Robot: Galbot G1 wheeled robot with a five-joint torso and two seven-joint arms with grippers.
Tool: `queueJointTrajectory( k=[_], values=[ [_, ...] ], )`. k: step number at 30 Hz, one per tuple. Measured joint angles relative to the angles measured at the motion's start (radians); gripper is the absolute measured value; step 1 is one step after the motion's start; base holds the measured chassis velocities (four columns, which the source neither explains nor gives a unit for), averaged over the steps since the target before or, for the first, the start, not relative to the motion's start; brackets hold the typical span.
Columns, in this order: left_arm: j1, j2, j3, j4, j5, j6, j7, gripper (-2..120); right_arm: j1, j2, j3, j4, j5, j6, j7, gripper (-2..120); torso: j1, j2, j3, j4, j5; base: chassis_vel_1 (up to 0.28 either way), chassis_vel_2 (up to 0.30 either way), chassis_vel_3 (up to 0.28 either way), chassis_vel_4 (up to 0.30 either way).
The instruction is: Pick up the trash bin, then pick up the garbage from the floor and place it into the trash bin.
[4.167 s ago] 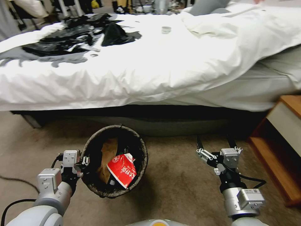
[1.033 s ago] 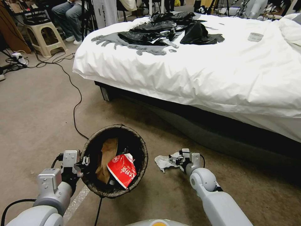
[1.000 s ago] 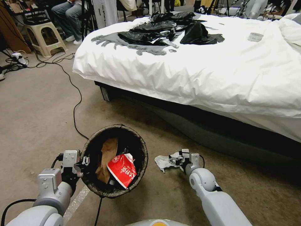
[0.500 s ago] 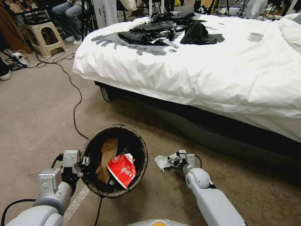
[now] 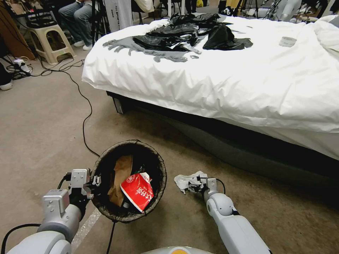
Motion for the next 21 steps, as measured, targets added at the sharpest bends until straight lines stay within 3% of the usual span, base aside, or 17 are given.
queueJointTrajectory(
  k=[4,21],
  values=[
    [0.000,0.000,0.000,0.000,0.000,0.000,0.000,1,0.000,0.002,0.001,-0.005,-0.008,0.005,-0.004,71,0.000,0.000,0.000,0.0000,0.0000,0.000,0.000,0.000,0.000],
    [0.000,0.000,0.000,0.000,0.000,0.000,0.000,1,-0.004,0.009,0.009,-0.024,-0.026,0.026,-0.008,10,0.000,0.000,0.000,-0.0001,0.0000,0.000,0.000,0.000,0.000]
  ],
)
